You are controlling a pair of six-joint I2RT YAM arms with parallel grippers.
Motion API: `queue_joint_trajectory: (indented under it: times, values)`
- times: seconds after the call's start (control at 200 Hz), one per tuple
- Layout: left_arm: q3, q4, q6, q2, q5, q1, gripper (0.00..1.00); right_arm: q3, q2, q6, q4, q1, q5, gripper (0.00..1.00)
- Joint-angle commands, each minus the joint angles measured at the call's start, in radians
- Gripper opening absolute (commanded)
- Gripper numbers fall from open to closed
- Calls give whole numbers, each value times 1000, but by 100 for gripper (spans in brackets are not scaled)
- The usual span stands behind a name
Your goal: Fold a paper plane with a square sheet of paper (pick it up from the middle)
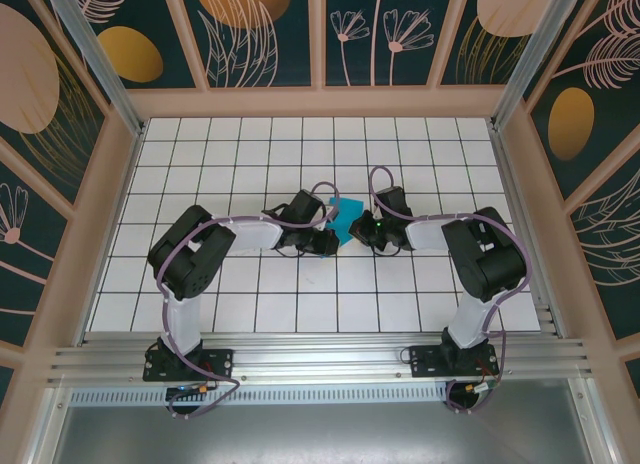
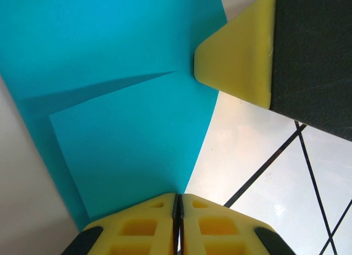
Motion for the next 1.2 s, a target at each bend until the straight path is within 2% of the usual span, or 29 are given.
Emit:
queue_joint_trajectory:
  times: [0.0,0.265,0.585,1.006,1.191]
  values:
    - [-67,-38,-7,-3,11,3,14,-17,61,-13,-121,4,78,10]
    - [-130,-21,-12,-34,35,51,14,-11,76,-22,-137,4,87,10]
    - [-162,-58,24,-44,74,56,16,1,89,-22,-146,4,92,10]
    - [-185,-130,45,-75,33,56,17,4,94,-19,-148,4,96,10]
    - [-194,-160,45,-101,-33,55,17,3,93,-18,-147,4,97,10]
